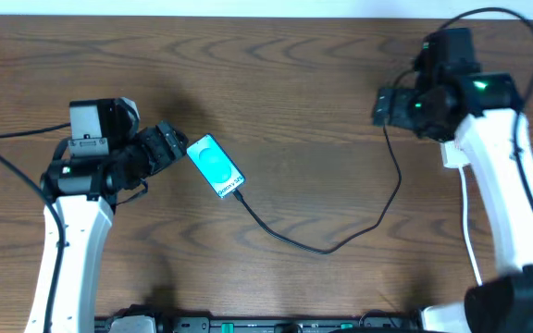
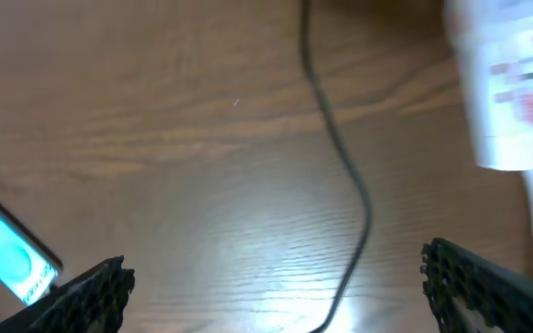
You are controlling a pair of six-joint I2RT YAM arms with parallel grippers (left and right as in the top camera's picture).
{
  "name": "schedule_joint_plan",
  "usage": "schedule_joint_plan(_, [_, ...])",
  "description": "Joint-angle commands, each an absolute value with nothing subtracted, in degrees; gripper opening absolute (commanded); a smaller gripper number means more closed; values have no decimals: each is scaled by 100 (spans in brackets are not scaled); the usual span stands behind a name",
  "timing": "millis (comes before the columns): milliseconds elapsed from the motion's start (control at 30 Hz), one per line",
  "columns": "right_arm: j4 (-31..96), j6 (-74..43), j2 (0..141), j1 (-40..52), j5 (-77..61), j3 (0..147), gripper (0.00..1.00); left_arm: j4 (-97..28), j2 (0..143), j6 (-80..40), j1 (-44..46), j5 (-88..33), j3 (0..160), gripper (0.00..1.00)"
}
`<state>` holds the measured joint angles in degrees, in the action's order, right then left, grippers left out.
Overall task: Plug charger to phone and switch on socket
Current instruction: 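Move the right gripper over the white power strip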
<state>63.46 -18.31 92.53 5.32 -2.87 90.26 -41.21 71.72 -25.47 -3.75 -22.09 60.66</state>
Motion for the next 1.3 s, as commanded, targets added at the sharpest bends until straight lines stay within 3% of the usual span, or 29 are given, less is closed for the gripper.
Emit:
schedule_joint_plan(0, [6375,-2047,8696,252,10,9150,99,-4182,7048,-2512,-401,-2134,6143,88])
schedule_joint_plan(233, [6713,-2119,8086,-735,-91,9150,99,-4303,7017,-2510,-401,-2132,6143,89])
schedule_joint_plan(733, [7140,-816,7972,-2965,-2877,9139,99,-4318,7017,-2405,-401,-1981,6143,89])
schedule_joint_plan(1000, [7369,-233,7975,-3717,-3520,9059,99,-4331,7017,-2405,-401,-1984,6143,89])
schedule_joint_plan(1267, [7148,-119,7988,-3857,-3813,8589,99,-4348,7017,-2405,-401,-1984,6143,90])
